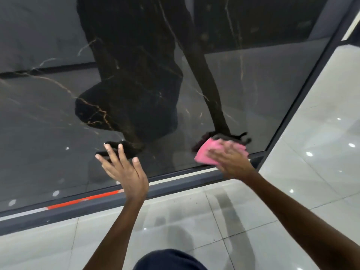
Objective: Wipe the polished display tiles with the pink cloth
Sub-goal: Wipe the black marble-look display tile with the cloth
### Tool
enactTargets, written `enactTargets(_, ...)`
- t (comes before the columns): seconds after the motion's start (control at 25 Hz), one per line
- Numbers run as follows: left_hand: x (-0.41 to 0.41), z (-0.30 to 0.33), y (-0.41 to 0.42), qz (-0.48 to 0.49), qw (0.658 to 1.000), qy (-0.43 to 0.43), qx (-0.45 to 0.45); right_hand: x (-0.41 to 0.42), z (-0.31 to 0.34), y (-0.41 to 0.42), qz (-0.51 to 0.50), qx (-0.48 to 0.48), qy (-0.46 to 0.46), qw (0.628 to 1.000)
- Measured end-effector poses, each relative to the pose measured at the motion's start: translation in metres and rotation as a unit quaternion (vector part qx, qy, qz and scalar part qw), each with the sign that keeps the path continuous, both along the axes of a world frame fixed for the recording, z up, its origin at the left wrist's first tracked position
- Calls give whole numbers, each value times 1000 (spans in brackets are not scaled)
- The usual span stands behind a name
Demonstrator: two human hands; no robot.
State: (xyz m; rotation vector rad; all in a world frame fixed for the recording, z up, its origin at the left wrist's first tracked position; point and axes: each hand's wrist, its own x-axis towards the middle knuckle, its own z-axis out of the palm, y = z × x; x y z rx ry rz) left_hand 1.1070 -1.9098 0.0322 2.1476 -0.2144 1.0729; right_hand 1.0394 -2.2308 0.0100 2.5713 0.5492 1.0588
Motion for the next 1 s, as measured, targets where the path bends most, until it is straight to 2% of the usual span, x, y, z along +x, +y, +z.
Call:
enactTargets(0.08, 6, -2, -8, 7, 1000, -15, -25, 1, 26, -41, -40, 147, -80, 985)
enactTargets(0.12, 9, -3, -10, 7, 999, -23, -29, 5, 32, -46, -64, 237, -114, 963)
enactTargets(0.16, 10, -4, -10, 8, 999, -28, -28, 8, 31, -41, -101, 357, -144, 917)
enactTargets(0.2, 11, -6, -8, 10, 999, -33, -22, 11, 27, -26, -142, 505, -183, 832)
enactTargets(0.24, 12, -7, -7, 13, 999, -40, -15, 15, 24, -10, -166, 654, -216, 706)
enactTargets(0.28, 13, -7, -7, 15, 999, -43, -11, 19, 25, 5, -168, 759, -243, 581)
enactTargets(0.32, 13, -8, -6, 14, 999, -41, -9, 21, 26, 19, -171, 811, -258, 496)
enactTargets(0.36, 12, -7, -7, 12, 999, -41, -9, 21, 26, 35, -170, 835, -259, 455)
enactTargets(0.52, 14, -7, -9, 24, 999, -45, 2, 35, 24, 110, -151, 868, -237, 410)
enactTargets(0.68, 10, -11, -5, 7, 999, -35, 4, 30, 17, 168, -166, 880, -176, 410)
enactTargets(0.76, 0, -2, -1, -20, 1000, 17, 0, 21, 19, 178, -181, 890, -101, 406)
enactTargets(0.88, -27, 18, 11, -53, 991, 123, 12, -9, 41, 189, -226, 900, -18, 372)
enactTargets(1.0, -55, 46, 26, -96, 957, 270, -43, -31, 80, 199, -295, 880, 99, 360)
